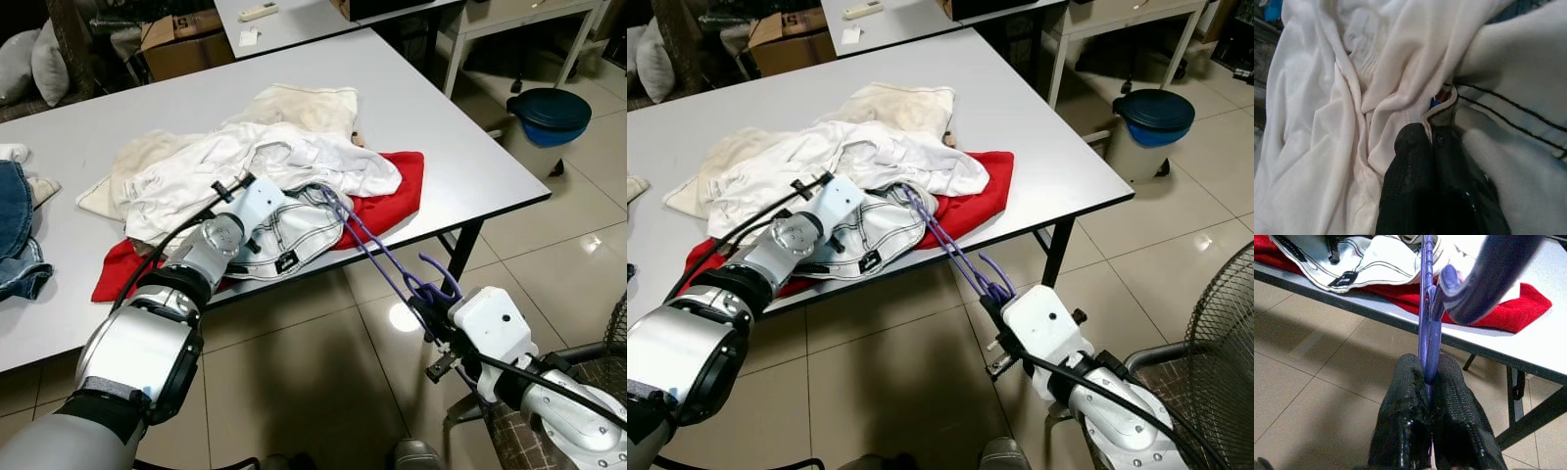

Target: Hang hanger

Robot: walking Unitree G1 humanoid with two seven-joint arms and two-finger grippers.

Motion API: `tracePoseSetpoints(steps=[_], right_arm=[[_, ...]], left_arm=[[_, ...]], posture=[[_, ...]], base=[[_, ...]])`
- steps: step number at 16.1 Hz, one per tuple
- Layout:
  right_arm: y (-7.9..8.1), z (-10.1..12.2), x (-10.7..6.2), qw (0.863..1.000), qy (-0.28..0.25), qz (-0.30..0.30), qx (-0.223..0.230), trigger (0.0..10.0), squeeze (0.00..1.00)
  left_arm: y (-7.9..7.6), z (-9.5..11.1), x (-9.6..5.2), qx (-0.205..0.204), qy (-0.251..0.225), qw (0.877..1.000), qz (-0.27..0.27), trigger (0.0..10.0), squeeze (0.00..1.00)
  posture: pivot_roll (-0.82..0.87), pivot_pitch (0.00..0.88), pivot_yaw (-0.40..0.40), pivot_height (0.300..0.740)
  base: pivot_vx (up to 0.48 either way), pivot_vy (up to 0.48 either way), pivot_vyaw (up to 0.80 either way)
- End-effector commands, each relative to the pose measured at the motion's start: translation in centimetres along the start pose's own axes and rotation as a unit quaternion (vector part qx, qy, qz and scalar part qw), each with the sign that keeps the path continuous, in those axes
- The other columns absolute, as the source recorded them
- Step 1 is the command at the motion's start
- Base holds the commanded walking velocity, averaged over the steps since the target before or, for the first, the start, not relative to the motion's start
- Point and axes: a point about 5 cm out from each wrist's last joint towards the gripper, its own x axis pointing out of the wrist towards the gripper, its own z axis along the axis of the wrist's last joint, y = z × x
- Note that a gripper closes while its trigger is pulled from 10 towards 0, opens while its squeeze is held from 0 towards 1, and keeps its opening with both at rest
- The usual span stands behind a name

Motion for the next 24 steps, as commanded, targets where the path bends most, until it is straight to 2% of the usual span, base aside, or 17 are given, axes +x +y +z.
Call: tracePoseSetpoints(steps=[1,4,6,7,8,12,14,16,18,19,20,22,23,24], right_arm=[[0.2,0.4,0.1,1.0,-0.006,0.009,0.001,10.0,0.0],[-0.1,0.5,0.6,1.0,-0.017,-0.008,0.001,10.0,0.0],[-0.1,0.3,0.9,1.0,-0.019,-0.016,0.004,10.0,0.0],[-0.1,0.2,1.2,1.0,-0.022,-0.02,0.006,10.0,0.0],[-0.1,0.3,1.3,0.999,-0.024,-0.021,0.006,10.0,0.0],[-0.3,0.5,2.4,0.999,-0.043,-0.027,0.006,10.0,0.0],[-0.3,0.5,2.8,0.998,-0.049,-0.029,0.008,10.0,0.0],[-0.2,0.4,3.0,0.998,-0.05,-0.028,0.008,10.0,0.0],[0.3,0.3,3.4,0.999,-0.052,-0.011,0.007,10.0,0.0],[0.4,0.4,3.4,0.999,-0.053,-0.008,0.007,10.0,0.0],[0.5,0.1,3.3,0.999,-0.048,-0.006,0.008,10.0,0.0],[0.7,-0.1,3.3,0.999,-0.045,-0.005,0.008,10.0,0.0],[0.8,-0.1,3.3,0.999,-0.047,-0.006,0.012,10.0,0.0],[0.9,-0.1,3.3,0.999,-0.047,-0.006,0.013,10.0,0.0]], left_arm=[[0.5,-1.5,-0.3,-0.029,0.024,0.999,0.005,0.0,0.0],[2.8,0.7,-0.3,-0.129,-0.049,0.99,0.026,0.0,0.0],[4.0,1.8,-0.5,-0.19,-0.097,0.977,0.016,0.0,0.0],[5.0,2.9,-0.7,-0.222,-0.143,0.964,-0.002,0.0,0.0],[5.2,3.1,-0.8,-0.22,-0.151,0.964,-0.007,0.0,0.0],[7.8,4.3,-1.6,-0.234,-0.208,0.95,-0.007,0.0,0.0],[8.7,4.9,-2.1,-0.25,-0.244,0.937,-0.014,0.0,0.0],[8.4,4.6,-2.1,-0.254,-0.244,0.936,-0.025,0.0,0.0],[4.8,3.1,-1.4,-0.208,-0.19,0.951,-0.127,0.0,0.0],[4.3,2.9,-1.4,-0.198,-0.182,0.953,-0.144,0.0,0.0],[2.5,1.2,-1.3,-0.117,-0.131,0.972,-0.159,0.0,0.0],[1.8,0.5,-1.2,-0.088,-0.112,0.978,-0.151,0.0,0.0],[1.6,0.2,-1.1,-0.074,-0.101,0.982,-0.139,2.6,0.0],[1.7,0.0,-1.1,-0.055,-0.094,0.986,-0.123,9.7,0.0]], posture=[[-0.28,0.124,0.166,0.74],[-0.27,0.074,0.191,0.74],[-0.25,0.049,0.2,0.74],[-0.24,0.037,0.205,0.74],[-0.24,0.029,0.207,0.74],[-0.2,0.0,0.211,0.74],[-0.18,0.0,0.212,0.74],[-0.17,0.0,0.209,0.74],[-0.16,0.0,0.21,0.74],[-0.16,0.0,0.211,0.74],[-0.16,0.003,0.213,0.74],[-0.16,0.012,0.216,0.74],[-0.15,0.016,0.216,0.74],[-0.15,0.018,0.218,0.74]], base=[[0.0,0.0,0.0],[0.0,0.0,0.0],[0.0,0.0,0.0],[0.0,0.0,0.0],[0.0,0.0,0.0],[0.0,0.0,0.0],[0.0,0.0,0.0],[0.0,0.0,0.0],[0.0,0.0,0.0],[0.0,0.0,0.0],[0.0,0.0,0.0],[0.0,0.0,0.0],[0.0,0.0,0.0],[0.0,0.0,0.0]])
